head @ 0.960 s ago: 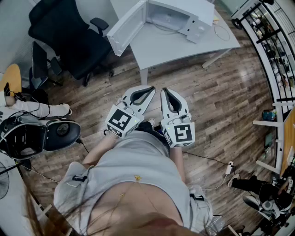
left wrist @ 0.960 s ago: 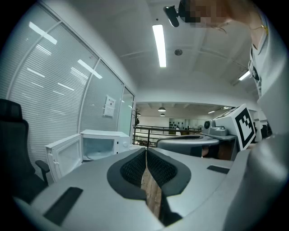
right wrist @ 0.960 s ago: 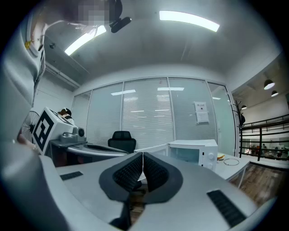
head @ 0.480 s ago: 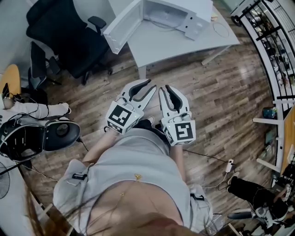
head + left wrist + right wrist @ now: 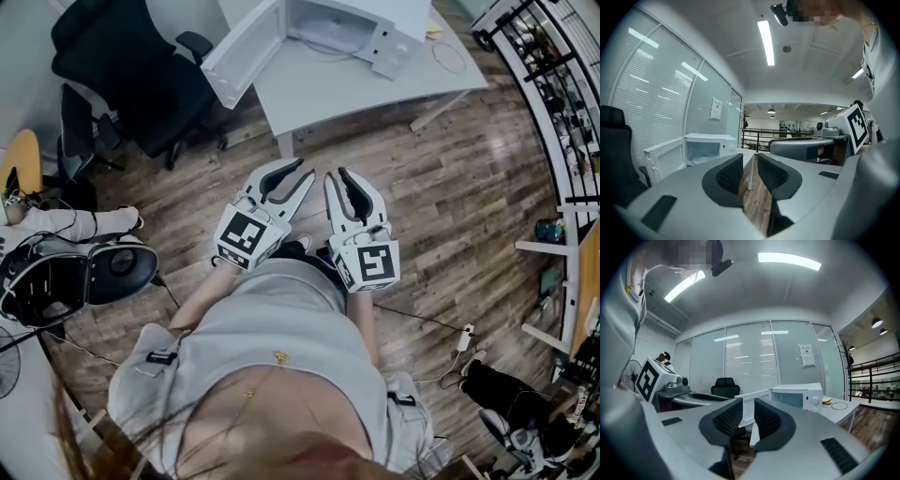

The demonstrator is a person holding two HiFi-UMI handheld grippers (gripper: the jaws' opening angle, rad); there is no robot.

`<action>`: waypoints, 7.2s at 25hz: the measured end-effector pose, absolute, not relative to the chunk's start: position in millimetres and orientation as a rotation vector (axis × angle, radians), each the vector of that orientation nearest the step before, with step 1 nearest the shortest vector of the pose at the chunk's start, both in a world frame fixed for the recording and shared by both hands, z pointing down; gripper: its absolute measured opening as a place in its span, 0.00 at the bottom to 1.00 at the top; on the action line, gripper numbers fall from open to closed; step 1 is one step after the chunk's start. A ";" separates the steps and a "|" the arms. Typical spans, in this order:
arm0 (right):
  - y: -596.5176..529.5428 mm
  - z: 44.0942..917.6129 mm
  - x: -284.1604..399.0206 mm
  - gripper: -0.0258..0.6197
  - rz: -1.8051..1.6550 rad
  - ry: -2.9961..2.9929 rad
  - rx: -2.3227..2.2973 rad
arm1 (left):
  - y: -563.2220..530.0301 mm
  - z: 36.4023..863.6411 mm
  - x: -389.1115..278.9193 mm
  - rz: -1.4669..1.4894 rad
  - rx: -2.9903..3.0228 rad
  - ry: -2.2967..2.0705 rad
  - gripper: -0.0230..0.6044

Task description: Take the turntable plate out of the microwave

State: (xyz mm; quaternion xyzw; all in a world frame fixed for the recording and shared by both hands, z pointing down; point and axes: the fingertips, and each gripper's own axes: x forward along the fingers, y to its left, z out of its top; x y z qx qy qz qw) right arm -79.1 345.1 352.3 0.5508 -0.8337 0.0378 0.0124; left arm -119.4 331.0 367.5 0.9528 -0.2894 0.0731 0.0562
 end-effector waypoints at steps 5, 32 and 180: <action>340.3 353.8 -73.3 0.17 0.131 -2.589 1.725 | 325.5 366.7 -111.4 0.230 2.892 -0.870 0.19; 185.6 358.8 -30.8 0.17 0.158 -2.507 1.824 | 162.9 380.3 -57.4 0.215 2.888 -0.700 0.19; -144.3 657.0 59.6 0.20 2.075 -2.162 1.729 | -189.8 651.6 -34.2 -0.041 1.706 -0.886 0.32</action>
